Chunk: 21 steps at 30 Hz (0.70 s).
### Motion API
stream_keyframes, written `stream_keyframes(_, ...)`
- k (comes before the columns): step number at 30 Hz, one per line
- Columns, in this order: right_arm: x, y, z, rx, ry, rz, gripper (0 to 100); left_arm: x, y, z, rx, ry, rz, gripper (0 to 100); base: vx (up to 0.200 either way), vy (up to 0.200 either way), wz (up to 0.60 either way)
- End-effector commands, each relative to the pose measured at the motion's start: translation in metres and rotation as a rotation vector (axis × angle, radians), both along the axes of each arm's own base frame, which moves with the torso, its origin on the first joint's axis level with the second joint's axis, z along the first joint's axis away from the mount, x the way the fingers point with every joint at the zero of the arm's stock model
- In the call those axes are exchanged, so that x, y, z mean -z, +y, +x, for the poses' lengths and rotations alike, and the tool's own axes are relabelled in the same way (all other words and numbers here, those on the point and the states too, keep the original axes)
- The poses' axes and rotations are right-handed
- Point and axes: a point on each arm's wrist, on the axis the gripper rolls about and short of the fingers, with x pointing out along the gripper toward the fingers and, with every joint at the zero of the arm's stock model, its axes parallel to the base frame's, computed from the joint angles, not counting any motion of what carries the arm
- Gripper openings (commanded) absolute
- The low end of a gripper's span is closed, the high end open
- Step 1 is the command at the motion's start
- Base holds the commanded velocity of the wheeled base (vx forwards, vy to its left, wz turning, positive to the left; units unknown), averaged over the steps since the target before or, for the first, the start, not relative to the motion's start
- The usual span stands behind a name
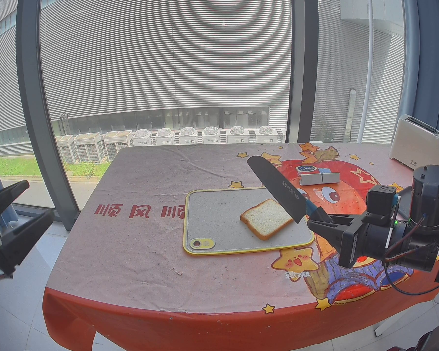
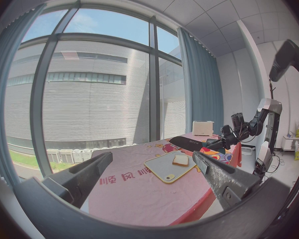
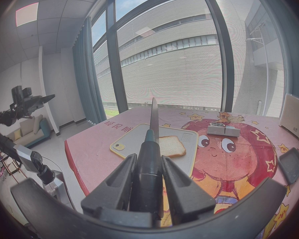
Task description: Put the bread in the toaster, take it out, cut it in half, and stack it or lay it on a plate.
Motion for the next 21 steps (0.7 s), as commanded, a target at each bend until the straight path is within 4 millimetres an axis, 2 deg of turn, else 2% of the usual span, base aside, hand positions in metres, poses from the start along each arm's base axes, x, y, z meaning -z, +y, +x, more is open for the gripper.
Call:
stream_keyframes(1,-0.003,-0.002,0.0,0.003,-0.015,0.002,0,-0.014,-0.022,0.065,0.141,0.078,-0.012,100,0.0,0.0,0.0)
stream_keyframes(6,0.001,-0.001,-0.001,-0.014,-0.001,-0.008,0,-0.01,-0.029,0.095,0.109,0.064,-0.02,100,0.0,0.0,0.0)
stream_keyframes(8,0.001,0.001,-0.001,-0.019,0.0,-0.009,0,-0.007,-0.034,0.1,0.1,0.066,-0.017,100,0.0,0.0,0.0)
stream_keyframes(12,0.004,-0.001,-0.004,-0.023,0.017,-0.002,0,-0.001,-0.06,0.094,0.16,0.115,-0.033,100,0.0,0.0,0.0)
stream_keyframes(15,0.007,-0.005,-0.01,-0.03,0.027,-0.007,0,0.011,-0.077,0.092,0.17,0.176,-0.044,100,0.0,0.0,0.0)
stream_keyframes(21,0.004,-0.005,-0.018,-0.048,0.027,-0.007,0,0.011,-0.082,0.089,0.168,0.177,-0.042,100,0.0,0.0,0.0)
